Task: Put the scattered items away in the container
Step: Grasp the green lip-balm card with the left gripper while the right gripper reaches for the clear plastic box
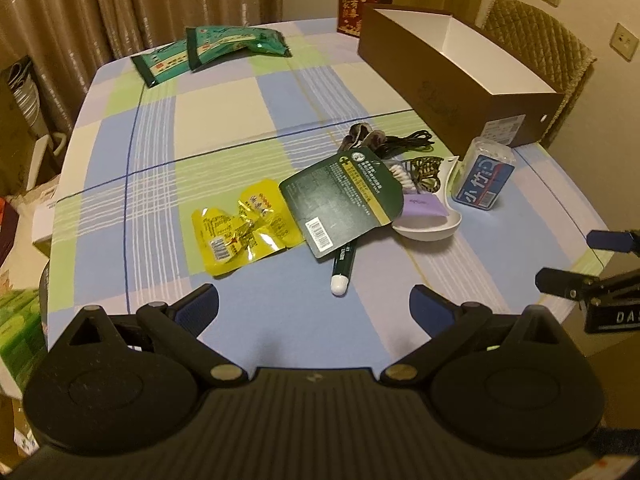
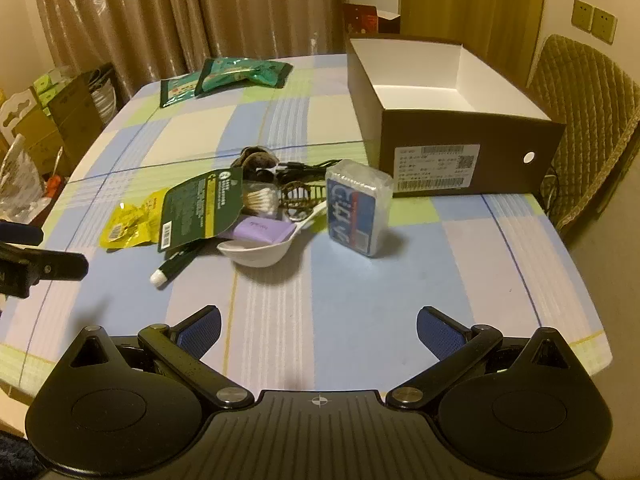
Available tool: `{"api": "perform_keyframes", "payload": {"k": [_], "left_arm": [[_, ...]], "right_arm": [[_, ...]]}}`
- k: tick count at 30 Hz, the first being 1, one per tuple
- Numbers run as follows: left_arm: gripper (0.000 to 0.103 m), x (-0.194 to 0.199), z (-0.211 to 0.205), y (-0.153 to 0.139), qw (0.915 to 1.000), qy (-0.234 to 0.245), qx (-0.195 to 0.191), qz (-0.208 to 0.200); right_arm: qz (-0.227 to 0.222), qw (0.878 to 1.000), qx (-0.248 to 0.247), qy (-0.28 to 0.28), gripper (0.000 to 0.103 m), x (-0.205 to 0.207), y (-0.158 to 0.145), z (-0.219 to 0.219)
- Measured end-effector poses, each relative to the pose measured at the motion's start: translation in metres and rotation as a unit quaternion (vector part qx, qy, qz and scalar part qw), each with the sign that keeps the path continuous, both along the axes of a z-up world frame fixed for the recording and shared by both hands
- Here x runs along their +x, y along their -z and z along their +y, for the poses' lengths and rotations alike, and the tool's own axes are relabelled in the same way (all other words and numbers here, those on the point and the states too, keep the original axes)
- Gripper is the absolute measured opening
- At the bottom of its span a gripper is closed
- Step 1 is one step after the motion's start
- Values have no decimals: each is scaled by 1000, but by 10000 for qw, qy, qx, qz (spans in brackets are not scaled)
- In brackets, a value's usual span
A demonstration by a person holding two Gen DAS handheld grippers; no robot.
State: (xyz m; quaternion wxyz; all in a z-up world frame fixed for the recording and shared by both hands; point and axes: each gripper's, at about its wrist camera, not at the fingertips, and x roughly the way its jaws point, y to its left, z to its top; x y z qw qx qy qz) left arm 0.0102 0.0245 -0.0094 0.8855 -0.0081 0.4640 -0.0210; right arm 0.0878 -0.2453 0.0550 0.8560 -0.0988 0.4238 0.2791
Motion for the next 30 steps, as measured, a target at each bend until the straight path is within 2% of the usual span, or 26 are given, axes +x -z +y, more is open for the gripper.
{"api": "perform_keyframes", "payload": {"k": [12,18,25,30], "left_arm": [[100,17,3,12,9985,541,73,-40],[100,29,-1,22,9938,1094,167,-139],[99,53,-4,36,9834,1773,337,-195],[99,72,-9,50,9678,2461,535,-44]], "right_arm": [[78,10000,-5,23,101,17,6,2],[163,9998,-25,77,101,32,16,-2],[337,9989,-57,324,101,49,26,-13],[475,9978,-90,444,101,60,34,-21]]}}
